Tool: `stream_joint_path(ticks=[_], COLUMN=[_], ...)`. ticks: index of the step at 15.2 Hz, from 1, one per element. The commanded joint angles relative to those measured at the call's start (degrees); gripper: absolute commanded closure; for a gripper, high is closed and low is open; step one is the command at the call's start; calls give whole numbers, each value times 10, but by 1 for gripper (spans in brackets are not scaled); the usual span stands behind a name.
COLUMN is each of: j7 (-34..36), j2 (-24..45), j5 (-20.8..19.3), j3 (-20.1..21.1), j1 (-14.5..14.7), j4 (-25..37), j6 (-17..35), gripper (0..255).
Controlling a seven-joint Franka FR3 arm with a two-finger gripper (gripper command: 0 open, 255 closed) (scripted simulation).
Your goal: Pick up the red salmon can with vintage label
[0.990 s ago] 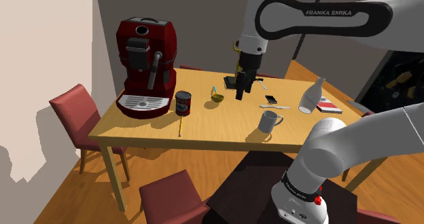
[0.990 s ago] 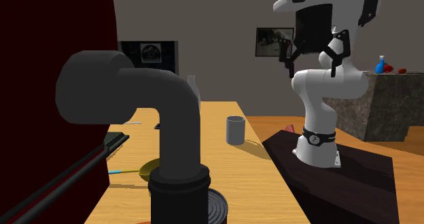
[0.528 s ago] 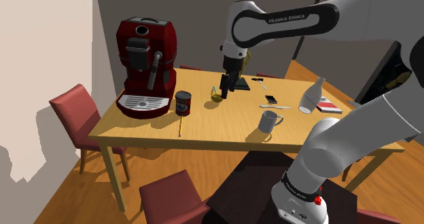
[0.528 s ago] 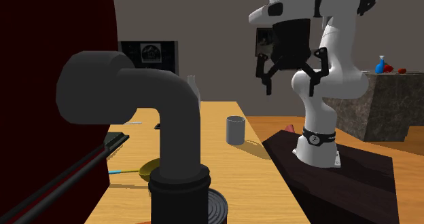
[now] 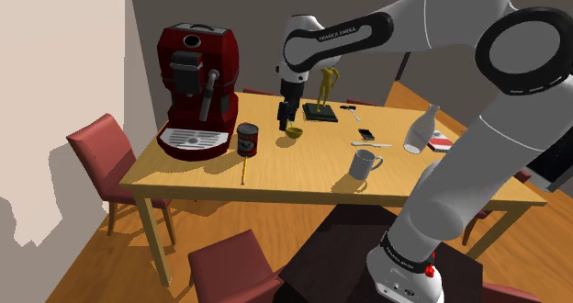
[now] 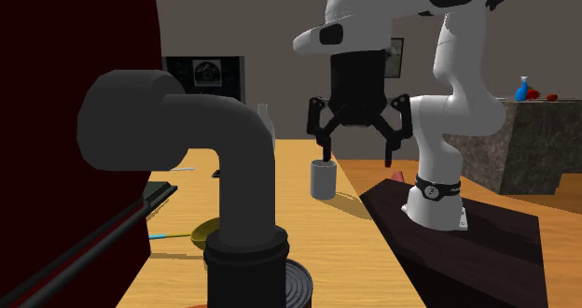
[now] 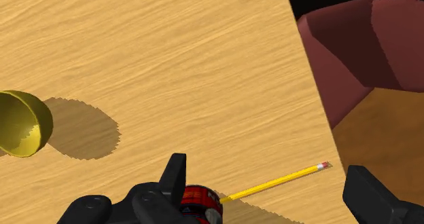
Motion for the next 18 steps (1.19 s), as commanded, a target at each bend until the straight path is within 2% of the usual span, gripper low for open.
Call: stream_joint_path(ticks=[1,7,12,18], j7=[-14,-62,-95,-97], j2=[45,175,281,298], j5=[1,4,6,8], j3=[0,-1,3,4], j1=[2,1,-2,-2], j4=[31,145,259,237], j6=[19,46,49,89], gripper=[0,0,0,0])
